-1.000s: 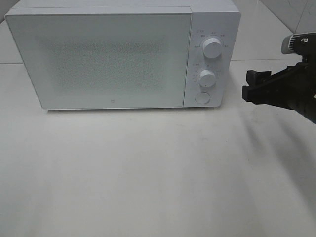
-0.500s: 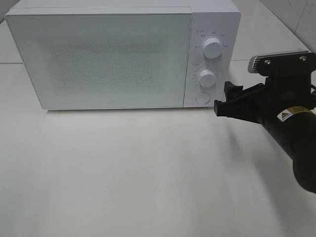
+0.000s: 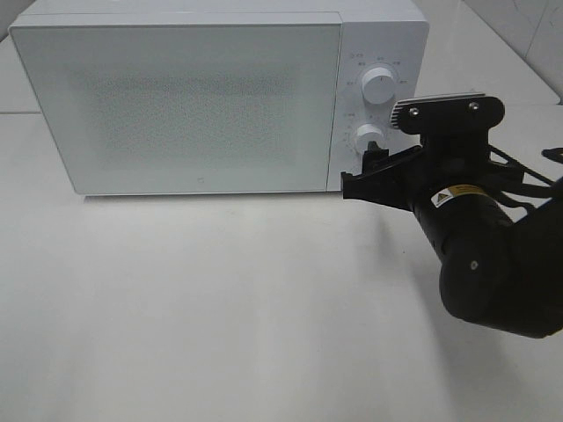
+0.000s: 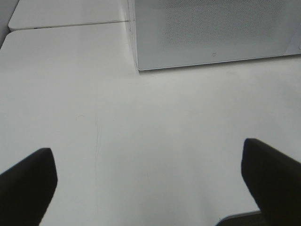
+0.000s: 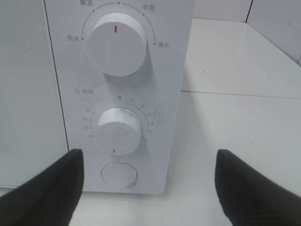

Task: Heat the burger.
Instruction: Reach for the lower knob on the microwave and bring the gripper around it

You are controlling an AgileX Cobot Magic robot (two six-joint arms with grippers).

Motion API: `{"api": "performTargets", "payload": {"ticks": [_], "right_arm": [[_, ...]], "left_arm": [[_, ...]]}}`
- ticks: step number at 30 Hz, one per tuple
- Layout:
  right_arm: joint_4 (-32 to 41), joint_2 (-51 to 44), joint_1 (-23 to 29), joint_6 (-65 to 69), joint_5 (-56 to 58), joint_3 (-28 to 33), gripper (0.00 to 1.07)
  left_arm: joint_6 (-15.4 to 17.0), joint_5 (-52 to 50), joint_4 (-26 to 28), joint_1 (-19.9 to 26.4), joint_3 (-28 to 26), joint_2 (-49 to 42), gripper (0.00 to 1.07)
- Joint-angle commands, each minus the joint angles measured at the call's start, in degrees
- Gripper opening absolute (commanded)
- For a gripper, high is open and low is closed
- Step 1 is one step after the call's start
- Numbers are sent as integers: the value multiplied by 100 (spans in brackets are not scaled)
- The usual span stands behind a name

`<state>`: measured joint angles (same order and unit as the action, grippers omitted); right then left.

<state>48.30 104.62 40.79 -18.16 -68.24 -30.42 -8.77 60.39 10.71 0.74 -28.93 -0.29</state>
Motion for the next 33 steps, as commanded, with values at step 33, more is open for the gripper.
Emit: {"api": "performTargets", "payload": {"ticks": [33], "right_arm": [[-315,1461,-332,241,-269,-1581,74]], "left_arm": [[23,-69,6,17,17,-115,100]]}}
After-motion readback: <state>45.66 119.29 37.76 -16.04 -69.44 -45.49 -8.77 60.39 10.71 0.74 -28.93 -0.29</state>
